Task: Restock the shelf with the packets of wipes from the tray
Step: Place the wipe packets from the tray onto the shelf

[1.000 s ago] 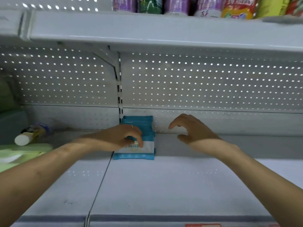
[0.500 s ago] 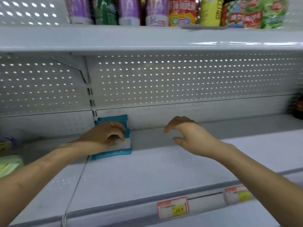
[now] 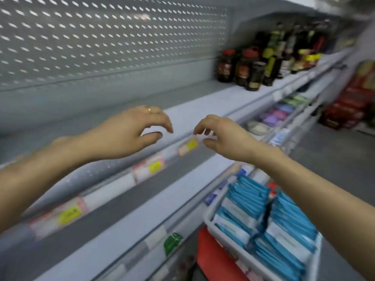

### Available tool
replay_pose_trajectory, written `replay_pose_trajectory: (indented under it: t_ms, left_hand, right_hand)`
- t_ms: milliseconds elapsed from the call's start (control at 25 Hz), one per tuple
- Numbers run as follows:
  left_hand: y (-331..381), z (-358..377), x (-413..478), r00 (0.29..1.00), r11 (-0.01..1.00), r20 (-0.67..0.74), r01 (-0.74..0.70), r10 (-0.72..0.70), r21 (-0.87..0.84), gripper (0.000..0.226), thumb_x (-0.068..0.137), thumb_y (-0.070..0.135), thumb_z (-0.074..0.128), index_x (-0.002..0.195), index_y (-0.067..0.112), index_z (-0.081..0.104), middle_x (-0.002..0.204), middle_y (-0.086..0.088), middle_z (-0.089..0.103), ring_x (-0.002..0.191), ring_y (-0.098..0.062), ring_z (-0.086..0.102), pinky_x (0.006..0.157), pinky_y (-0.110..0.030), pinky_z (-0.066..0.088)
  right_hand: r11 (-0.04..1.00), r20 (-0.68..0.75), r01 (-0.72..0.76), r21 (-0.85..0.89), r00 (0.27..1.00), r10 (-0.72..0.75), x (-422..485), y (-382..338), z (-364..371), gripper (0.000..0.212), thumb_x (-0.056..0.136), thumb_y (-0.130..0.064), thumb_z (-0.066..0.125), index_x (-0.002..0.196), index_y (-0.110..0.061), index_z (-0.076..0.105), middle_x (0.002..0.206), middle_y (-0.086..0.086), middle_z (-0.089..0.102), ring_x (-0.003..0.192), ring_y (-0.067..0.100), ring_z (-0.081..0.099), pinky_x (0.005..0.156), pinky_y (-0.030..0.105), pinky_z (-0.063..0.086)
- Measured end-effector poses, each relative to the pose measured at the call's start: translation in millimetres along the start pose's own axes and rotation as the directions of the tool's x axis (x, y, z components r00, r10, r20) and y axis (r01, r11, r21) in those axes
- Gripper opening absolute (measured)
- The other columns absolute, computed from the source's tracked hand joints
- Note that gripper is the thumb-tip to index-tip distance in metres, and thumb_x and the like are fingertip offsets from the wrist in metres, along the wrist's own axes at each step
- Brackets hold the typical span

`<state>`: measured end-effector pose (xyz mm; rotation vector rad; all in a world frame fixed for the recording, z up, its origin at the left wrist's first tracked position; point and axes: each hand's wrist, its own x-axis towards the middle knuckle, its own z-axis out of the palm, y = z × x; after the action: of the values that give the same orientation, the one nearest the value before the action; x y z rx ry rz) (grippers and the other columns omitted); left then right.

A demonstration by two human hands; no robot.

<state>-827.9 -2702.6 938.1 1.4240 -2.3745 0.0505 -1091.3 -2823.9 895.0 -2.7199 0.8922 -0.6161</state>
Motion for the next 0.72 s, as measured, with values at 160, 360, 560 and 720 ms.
replay_pose_trajectory:
  t_ms: [160, 360, 560, 720]
  left_hand:
    - [53, 70, 60, 0.984, 0.983, 0.056, -0.163, 0.168, -0.087, 0.026, 0.095, 0.024, 0.056, 0.117, 0.027, 0.068, 0.122, 0.009, 0.064, 0.113, -0.014, 0.059, 0.102, -0.037, 0.045]
    - [81, 162, 70, 0.961, 0.968, 0.196, -0.160, 0.197, -0.192, 0.030, 0.095, 0.029, 0.053, 0.122, 0.035, 0.064, 0.122, 0.013, 0.062, 0.113, -0.011, 0.055, 0.097, -0.041, 0.048]
    - [73, 206, 48, 0.940, 0.970, 0.315, -0.052, 0.128, -0.237, 0.032, 0.099, 0.030, 0.050, 0.128, 0.039, 0.061, 0.123, 0.019, 0.059, 0.117, -0.006, 0.052, 0.098, -0.040, 0.048]
    - [52, 216, 32, 0.938, 0.969, 0.338, 0.005, 0.082, -0.247, 0.032, 0.102, 0.027, 0.053, 0.130, 0.041, 0.059, 0.124, 0.023, 0.057, 0.118, -0.002, 0.051, 0.100, -0.037, 0.048]
  right_hand:
    - [0.975, 0.062, -0.220, -0.033, 0.973, 0.222, -83, 74, 18, 0.031, 0.081, -0.005, 0.068, 0.110, -0.017, 0.069, 0.102, -0.005, 0.063, 0.088, 0.016, 0.062, 0.083, 0.033, 0.050]
    - [0.902, 0.231, -0.427, -0.067, 0.873, 0.430, -157, 119, 89, 0.034, 0.088, -0.008, 0.061, 0.120, -0.017, 0.065, 0.118, 0.003, 0.061, 0.106, 0.022, 0.060, 0.085, 0.030, 0.047]
    - [0.873, 0.184, -0.463, -0.153, 0.855, 0.485, -176, 128, 149, 0.045, 0.083, -0.003, 0.056, 0.126, -0.016, 0.059, 0.121, 0.006, 0.053, 0.110, 0.031, 0.051, 0.084, 0.043, 0.049]
    - [0.846, 0.073, -0.438, -0.304, 0.875, 0.479, -175, 124, 170, 0.049, 0.071, 0.004, 0.058, 0.115, -0.016, 0.061, 0.108, 0.005, 0.054, 0.091, 0.030, 0.051, 0.069, 0.038, 0.039]
